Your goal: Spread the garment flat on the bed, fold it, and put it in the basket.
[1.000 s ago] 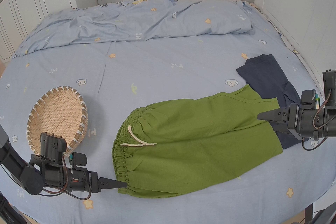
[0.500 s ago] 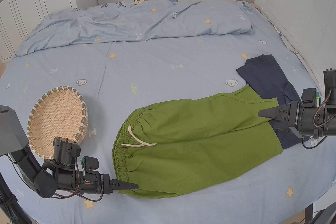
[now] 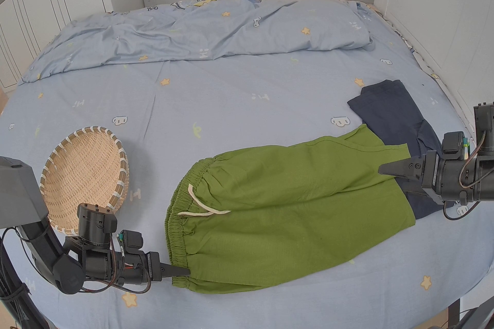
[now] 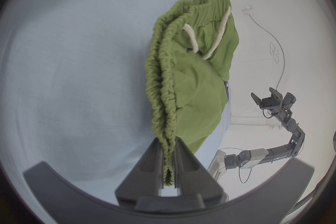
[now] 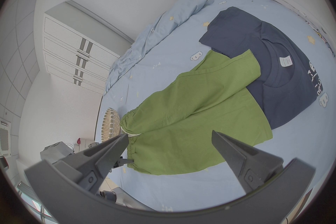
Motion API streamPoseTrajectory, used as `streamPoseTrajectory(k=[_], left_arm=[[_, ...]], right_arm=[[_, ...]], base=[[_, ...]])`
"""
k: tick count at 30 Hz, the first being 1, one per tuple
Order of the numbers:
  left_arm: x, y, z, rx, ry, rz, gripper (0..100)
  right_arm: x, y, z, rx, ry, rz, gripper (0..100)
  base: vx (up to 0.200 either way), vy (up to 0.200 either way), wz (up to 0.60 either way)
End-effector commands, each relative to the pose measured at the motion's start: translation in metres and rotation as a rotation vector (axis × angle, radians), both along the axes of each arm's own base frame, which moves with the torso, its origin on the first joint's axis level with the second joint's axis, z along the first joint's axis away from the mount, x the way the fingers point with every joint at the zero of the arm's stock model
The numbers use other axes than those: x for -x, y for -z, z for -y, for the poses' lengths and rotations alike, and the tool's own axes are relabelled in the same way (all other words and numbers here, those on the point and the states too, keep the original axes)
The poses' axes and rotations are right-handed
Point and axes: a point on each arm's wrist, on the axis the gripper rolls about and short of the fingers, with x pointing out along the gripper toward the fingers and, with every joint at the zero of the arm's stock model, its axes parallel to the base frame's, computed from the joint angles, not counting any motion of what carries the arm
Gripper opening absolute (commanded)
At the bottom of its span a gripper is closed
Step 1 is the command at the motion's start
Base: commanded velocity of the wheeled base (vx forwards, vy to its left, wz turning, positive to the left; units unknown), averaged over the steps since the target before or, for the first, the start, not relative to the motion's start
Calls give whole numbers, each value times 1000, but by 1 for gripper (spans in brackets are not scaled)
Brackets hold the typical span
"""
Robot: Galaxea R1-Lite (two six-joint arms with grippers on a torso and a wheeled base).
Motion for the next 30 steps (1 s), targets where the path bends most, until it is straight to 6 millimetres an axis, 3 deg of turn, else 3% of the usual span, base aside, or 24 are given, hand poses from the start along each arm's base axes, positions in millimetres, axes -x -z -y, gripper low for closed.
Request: streamPoseTrajectory(k=[1, 7, 10, 12, 20, 22, 30], left_arm=[[9, 0, -20, -3, -74, -26, 0], [24, -14, -59, 28, -233, 27, 0], [32, -15, -69, 49, -264, 25, 0], [34, -16, -70, 50, -270, 25, 0], [35, -16, -75, 53, -293, 61, 0], [34, -16, -76, 52, -298, 72, 0], [34, -15, -76, 51, -300, 67, 0]], right_arm=[[0, 0, -1, -1, -6, -4, 100], [4, 14, -2, -4, -45, -62, 100], [9, 22, 0, -31, -85, -103, 100], [10, 24, 1, -36, -92, -112, 100], [28, 66, 19, 46, -84, -233, 100], [27, 82, 24, 74, -92, -283, 100], [13, 107, 43, -11, -147, -380, 100]], base=[[0, 0, 0], [0, 0, 0], [0, 0, 0], [0, 0, 0], [0, 0, 0], [0, 0, 0], [0, 0, 0]])
